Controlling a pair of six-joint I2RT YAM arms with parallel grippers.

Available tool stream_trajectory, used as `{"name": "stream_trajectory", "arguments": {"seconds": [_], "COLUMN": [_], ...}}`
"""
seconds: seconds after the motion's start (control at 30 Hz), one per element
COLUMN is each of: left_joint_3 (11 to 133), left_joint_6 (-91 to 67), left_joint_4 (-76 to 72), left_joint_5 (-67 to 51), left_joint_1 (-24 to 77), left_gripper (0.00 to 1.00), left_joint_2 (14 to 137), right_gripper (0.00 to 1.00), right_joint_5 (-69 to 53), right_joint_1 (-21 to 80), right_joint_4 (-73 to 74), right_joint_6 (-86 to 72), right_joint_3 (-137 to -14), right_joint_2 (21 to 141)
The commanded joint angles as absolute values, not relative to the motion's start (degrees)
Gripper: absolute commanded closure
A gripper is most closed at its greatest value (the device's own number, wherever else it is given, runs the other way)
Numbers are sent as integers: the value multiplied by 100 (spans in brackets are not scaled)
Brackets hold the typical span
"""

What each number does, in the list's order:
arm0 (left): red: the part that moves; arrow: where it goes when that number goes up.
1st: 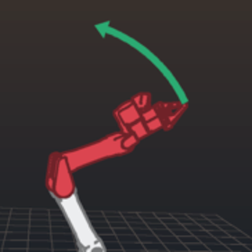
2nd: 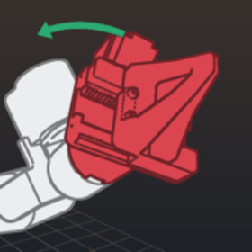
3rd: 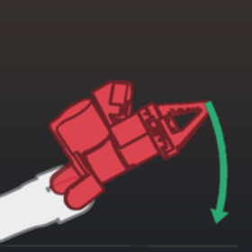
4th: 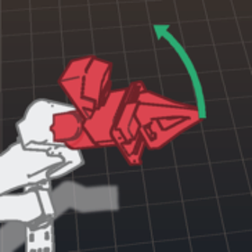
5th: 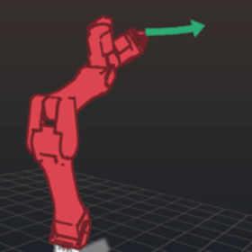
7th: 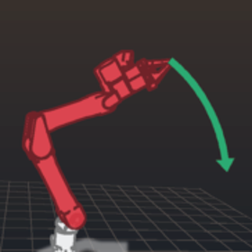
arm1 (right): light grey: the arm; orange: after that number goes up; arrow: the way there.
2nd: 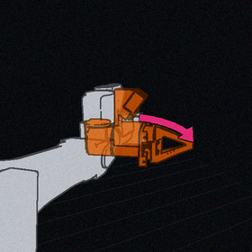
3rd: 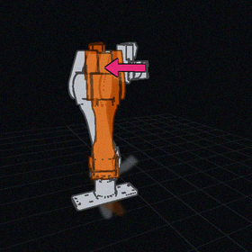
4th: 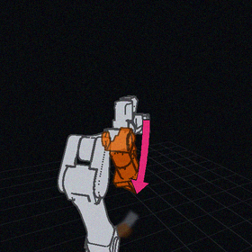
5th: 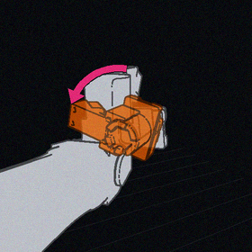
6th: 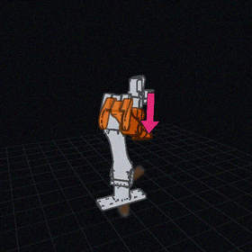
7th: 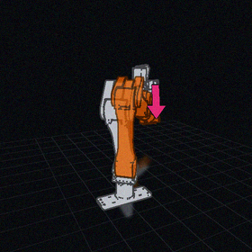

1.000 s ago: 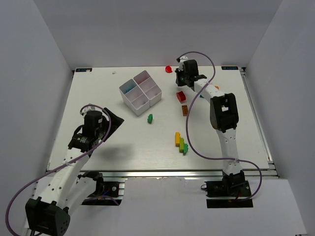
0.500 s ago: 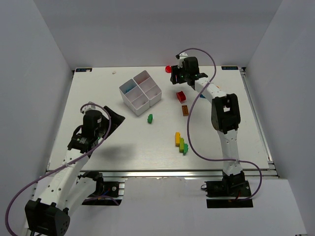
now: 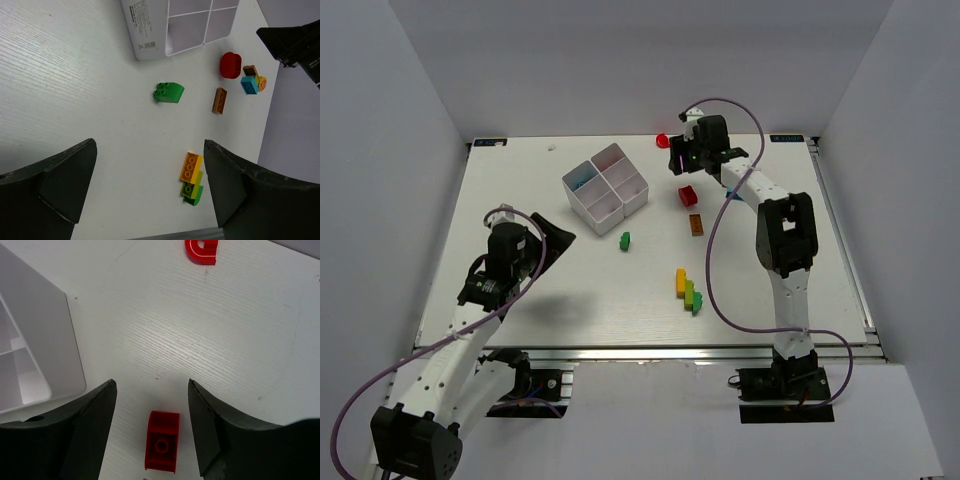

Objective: Sort the legos into containers by color

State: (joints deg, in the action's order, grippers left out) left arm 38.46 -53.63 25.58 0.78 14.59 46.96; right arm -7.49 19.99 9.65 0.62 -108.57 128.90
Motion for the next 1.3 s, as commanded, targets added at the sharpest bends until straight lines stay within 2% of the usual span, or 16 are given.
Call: {"name": "stream_trajectory", "arguments": {"seconds": [0.0, 0.2, 0.37, 0.47, 0.67, 0.8, 0.93, 1.03, 1.27], "left_joint_3": [3814, 3858, 3902, 3859, 3902, 4095, 4534, 4807, 5027], "left_joint_6": [-5256, -5238, -5247, -5195, -4852, -4659, -4386, -4324, -4386], "left_joint_4": [2435, 2487, 2549, 2453, 1717, 994, 695, 694, 423], "left_joint_5": [9, 9, 9, 26, -217, -509, -825, -967, -1116], "left_joint_1": [1441, 1441, 1450, 1450, 1441, 1441, 1433, 1406, 1354], "left_gripper": [4, 3, 3, 3, 3, 3, 3, 3, 3], "left_joint_2": [4605, 4500, 4395, 4464, 5149, 5790, 6547, 6969, 7294], "right_gripper": [36, 28, 11, 11, 10, 11, 11, 11, 11], "right_joint_5": [-870, -984, -1081, -958, -624, -764, -730, -212, 422], "right_joint_1": [1995, 1995, 1995, 1995, 1995, 1960, 1978, 1951, 1925], "right_joint_4": [958, 801, 45, -754, -1158, -2081, -1995, -2373, -2083], "right_joint_6": [184, 343, -104, -447, -615, -642, -720, -1519, -3277], "right_joint_3": [-10793, -11214, -11382, -11469, -13015, -12885, -13604, -13500, -13887], "right_joint_2": [12542, 12848, 13183, 13490, 14720, 14906, 15433, 15477, 15864]}}
